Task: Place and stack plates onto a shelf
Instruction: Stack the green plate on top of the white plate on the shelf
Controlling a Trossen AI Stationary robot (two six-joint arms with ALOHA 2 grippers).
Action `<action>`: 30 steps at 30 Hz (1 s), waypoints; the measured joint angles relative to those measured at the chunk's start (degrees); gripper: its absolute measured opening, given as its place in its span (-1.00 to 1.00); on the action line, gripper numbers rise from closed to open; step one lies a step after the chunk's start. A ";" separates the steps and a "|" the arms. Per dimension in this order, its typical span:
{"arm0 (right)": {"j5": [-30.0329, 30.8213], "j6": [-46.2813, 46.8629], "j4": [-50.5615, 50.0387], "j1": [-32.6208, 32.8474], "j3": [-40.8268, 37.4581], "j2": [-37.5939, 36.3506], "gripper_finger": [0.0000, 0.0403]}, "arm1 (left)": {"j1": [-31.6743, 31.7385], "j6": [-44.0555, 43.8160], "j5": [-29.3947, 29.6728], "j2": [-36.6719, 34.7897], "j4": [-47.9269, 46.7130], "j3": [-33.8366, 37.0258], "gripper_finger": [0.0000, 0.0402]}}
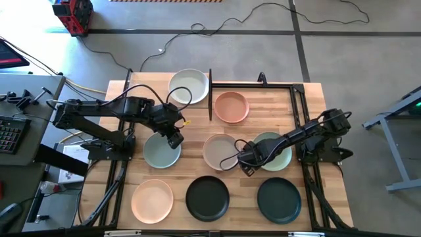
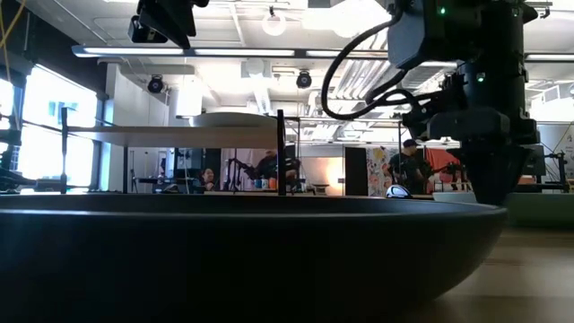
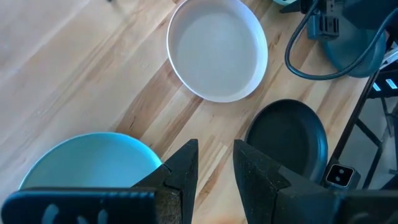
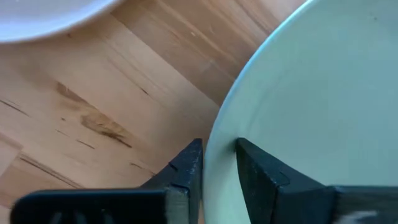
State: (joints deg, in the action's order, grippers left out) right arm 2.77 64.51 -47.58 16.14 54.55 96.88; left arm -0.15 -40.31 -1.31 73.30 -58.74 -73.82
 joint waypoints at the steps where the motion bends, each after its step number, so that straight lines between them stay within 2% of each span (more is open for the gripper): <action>1: -0.31 -0.02 -0.26 0.00 0.10 -0.02 -0.68 | 0.01 0.42 0.01 0.00 0.00 0.00 -0.55; 6: -1.62 -0.28 -2.44 0.02 1.21 -0.04 -0.96 | 0.01 0.97 0.01 0.00 0.00 0.00 -0.55; 11: -2.29 -0.50 -8.17 0.00 5.08 -0.04 -0.97 | 0.01 0.98 0.03 0.00 0.00 0.00 -0.55; 21: -1.82 -4.57 -18.87 0.09 19.12 -0.04 -1.00 | 0.01 0.39 0.06 0.00 0.00 0.00 -0.55; 30: 2.06 -10.66 -24.19 1.66 31.30 -0.07 -1.00 | 0.03 -3.28 0.08 0.00 -0.04 0.00 -0.55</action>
State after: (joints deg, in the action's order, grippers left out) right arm 4.84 53.85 -71.77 17.80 85.85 96.82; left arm -0.12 -43.58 -1.23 73.30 -58.78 -73.82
